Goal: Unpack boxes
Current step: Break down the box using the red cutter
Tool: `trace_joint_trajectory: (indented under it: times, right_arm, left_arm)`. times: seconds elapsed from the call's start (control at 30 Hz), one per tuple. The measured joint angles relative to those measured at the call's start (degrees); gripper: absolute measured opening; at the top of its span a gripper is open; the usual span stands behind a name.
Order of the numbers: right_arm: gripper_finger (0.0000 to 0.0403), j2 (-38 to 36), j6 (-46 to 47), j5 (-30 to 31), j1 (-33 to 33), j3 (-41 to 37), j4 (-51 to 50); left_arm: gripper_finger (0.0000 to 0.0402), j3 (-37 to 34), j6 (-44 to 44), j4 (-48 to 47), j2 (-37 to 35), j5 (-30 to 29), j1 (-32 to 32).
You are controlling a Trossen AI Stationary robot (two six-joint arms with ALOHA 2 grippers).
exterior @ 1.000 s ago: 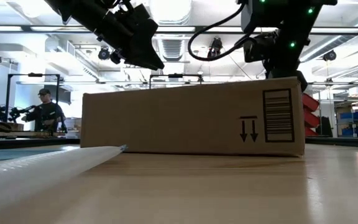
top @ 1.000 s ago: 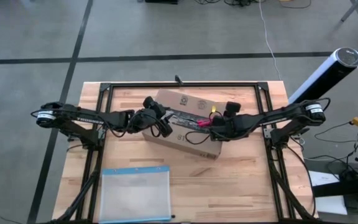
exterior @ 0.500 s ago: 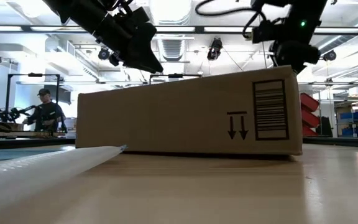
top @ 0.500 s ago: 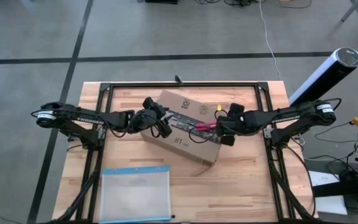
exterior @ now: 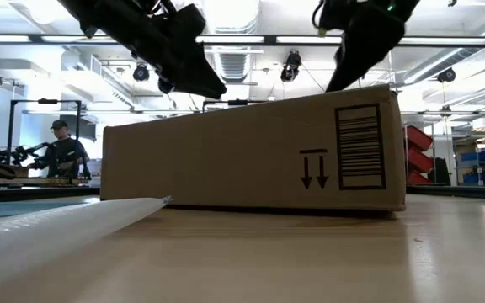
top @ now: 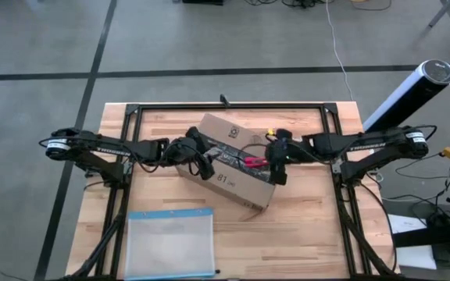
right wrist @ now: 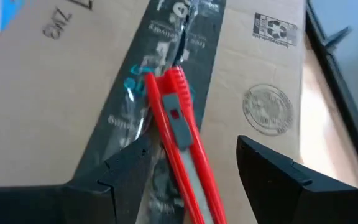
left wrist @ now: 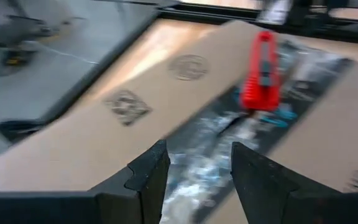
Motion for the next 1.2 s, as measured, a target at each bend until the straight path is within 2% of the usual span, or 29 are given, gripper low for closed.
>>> trace_joint_trajectory:
  times: [0.13, 0.27, 0.53, 0.87, 1.2]
  right_arm:
    - [0.0203, 1.9, -2.1, -3.2, -4.8, 0.0, -0.2]
    - [0.0202, 3.1, -2.9, -9.0, -9.3, 0.0, 0.0]
    - [0.0227, 4.6, -4.0, -22.7, -15.2, 0.0, -0.4]
    - [0.0251, 5.6, -4.2, -23.6, -15.5, 0.0, -2.3]
    - [0.0233, 10.8, -4.5, -23.4, -15.5, 0.2, -2.6]
  left_arm:
    - [0.0156, 0.0, 0.0, 0.1, 0.0, 9.0, -0.4]
    - [0.0155, -0.4, 0.0, 0.2, 0.0, 14.6, -1.5]
    - [0.0155, -2.2, 0.4, 0.3, 0.0, 16.1, -3.0]
    - [0.0155, -4.0, -0.2, 0.6, 0.0, 16.1, -3.2]
    - [0.0155, -7.2, -1.4, 0.3, 0.0, 16.1, -3.2]
